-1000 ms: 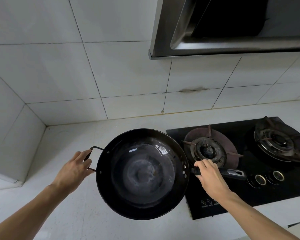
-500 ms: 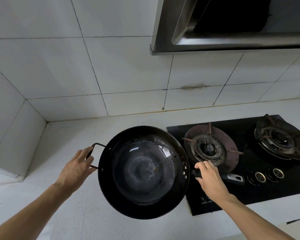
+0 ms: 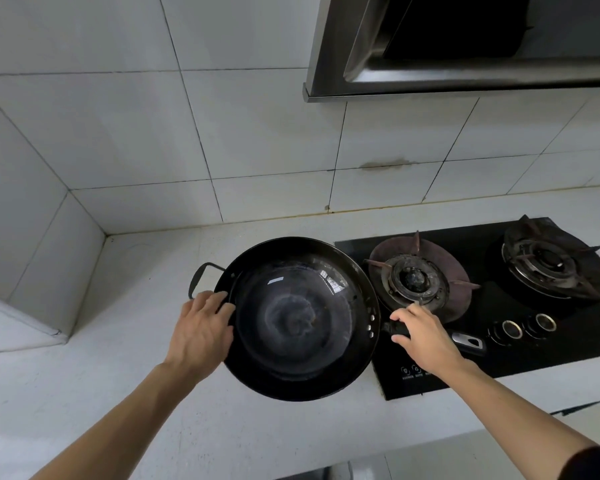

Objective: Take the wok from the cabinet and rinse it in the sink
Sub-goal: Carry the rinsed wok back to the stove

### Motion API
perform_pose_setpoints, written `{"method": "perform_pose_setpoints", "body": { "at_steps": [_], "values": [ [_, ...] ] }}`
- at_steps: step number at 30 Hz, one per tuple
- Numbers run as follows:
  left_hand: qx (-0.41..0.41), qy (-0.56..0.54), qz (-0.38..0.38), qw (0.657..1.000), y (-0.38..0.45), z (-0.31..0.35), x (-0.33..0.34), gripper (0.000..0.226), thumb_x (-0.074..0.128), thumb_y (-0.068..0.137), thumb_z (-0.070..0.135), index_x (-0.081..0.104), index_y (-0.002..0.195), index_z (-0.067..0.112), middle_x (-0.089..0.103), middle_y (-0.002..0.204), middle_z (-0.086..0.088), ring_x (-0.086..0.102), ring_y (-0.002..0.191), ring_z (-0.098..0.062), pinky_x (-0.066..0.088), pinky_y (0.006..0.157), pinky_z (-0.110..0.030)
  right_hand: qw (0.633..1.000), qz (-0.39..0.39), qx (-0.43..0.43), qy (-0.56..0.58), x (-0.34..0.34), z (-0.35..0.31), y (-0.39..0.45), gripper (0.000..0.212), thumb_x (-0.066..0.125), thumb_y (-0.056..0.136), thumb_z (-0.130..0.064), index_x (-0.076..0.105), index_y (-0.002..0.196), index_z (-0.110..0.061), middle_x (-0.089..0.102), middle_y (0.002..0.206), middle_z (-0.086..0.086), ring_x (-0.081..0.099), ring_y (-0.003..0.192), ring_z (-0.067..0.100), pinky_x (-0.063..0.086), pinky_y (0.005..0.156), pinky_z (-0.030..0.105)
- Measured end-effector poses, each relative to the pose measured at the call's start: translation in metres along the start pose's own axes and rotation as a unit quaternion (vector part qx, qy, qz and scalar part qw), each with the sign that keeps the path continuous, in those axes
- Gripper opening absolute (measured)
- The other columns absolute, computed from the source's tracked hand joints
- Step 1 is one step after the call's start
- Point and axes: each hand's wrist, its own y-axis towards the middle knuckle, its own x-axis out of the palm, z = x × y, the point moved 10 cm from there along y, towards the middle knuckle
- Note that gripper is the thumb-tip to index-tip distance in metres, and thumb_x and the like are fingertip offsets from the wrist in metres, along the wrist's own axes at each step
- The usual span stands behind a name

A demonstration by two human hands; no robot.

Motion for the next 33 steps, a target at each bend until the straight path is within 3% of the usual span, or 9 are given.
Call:
{"method": "perform_pose_setpoints", "body": {
  "at_steps": [6,12,17,21,26,31,33],
  "values": [
    [0.058,-0.072,-0.019,0.996,-0.014,0.064,0.001,0.033,0.083,0.067,0.030,0.071,0.096,0.018,0.068,0.109,0.000,0.062,0.102,-0.025,0.054,0.080,-0.038,0.999,0.012,0.035,0.015,0.007,-0.006,-0.025,0.037,0.071,0.084,-0.033,0.058,0.117,-0.025,0.053,0.109,-0.005,0.050,0.109,0.017,0.044,0.093,0.031],
    [0.119,-0.168,-0.038,0.978,-0.035,0.113,0.022,0.015,0.060,0.087,0.039,0.065,0.093,0.027,0.065,0.090,0.011,0.057,0.081,-0.015,0.047,0.073,-0.028,0.994,0.007,0.075,0.084,0.025,-0.016,-0.062,0.041,0.071,0.085,-0.020,0.057,0.124,-0.020,0.048,0.108,-0.005,0.049,0.109,0.015,0.043,0.096,0.029],
    [0.113,-0.176,-0.049,0.977,-0.052,0.139,0.029,0.015,0.060,0.090,0.038,0.066,0.086,0.024,0.061,0.082,0.007,0.055,0.076,-0.016,0.045,0.070,-0.028,0.995,0.000,0.057,0.088,0.036,-0.031,-0.089,0.050,0.068,0.088,-0.020,0.051,0.135,-0.021,0.046,0.112,-0.006,0.045,0.108,0.012,0.040,0.096,0.025],
    [0.084,-0.132,-0.092,0.983,-0.070,0.141,0.034,0.012,0.074,0.082,0.034,0.068,0.079,0.025,0.061,0.075,0.008,0.056,0.065,-0.013,0.049,0.065,-0.026,0.993,0.000,0.039,0.111,0.040,-0.046,-0.101,0.050,0.066,0.089,-0.024,0.049,0.136,-0.022,0.044,0.110,-0.009,0.044,0.105,0.008,0.039,0.092,0.020],
    [0.055,-0.090,-0.105,0.989,-0.076,0.139,0.040,0.022,0.084,0.071,0.031,0.067,0.082,0.025,0.061,0.078,0.009,0.055,0.070,-0.013,0.051,0.064,-0.026,0.990,0.006,0.027,0.142,0.040,-0.049,-0.112,0.052,0.064,0.091,-0.025,0.045,0.139,-0.021,0.042,0.112,-0.009,0.045,0.104,0.007,0.039,0.093,0.020],
    [0.015,-0.055,-0.118,0.991,-0.075,0.146,0.035,0.025,0.083,0.073,0.031,0.063,0.087,0.025,0.061,0.081,0.008,0.056,0.073,-0.014,0.050,0.066,-0.027,0.987,0.011,0.007,0.159,0.037,-0.040,-0.131,0.054,0.062,0.092,-0.025,0.041,0.141,-0.023,0.039,0.116,-0.011,0.044,0.108,0.005,0.041,0.097,0.021],
    [0.008,-0.046,-0.110,0.993,-0.073,0.150,0.031,0.021,0.075,0.083,0.032,0.063,0.098,0.023,0.062,0.092,0.005,0.057,0.084,-0.017,0.049,0.074,-0.029,0.986,0.018,-0.001,0.168,0.037,-0.035,-0.139,0.054,0.062,0.092,-0.024,0.041,0.141,-0.025,0.038,0.116,-0.012,0.045,0.107,0.003,0.042,0.095,0.020]
  ]
}}
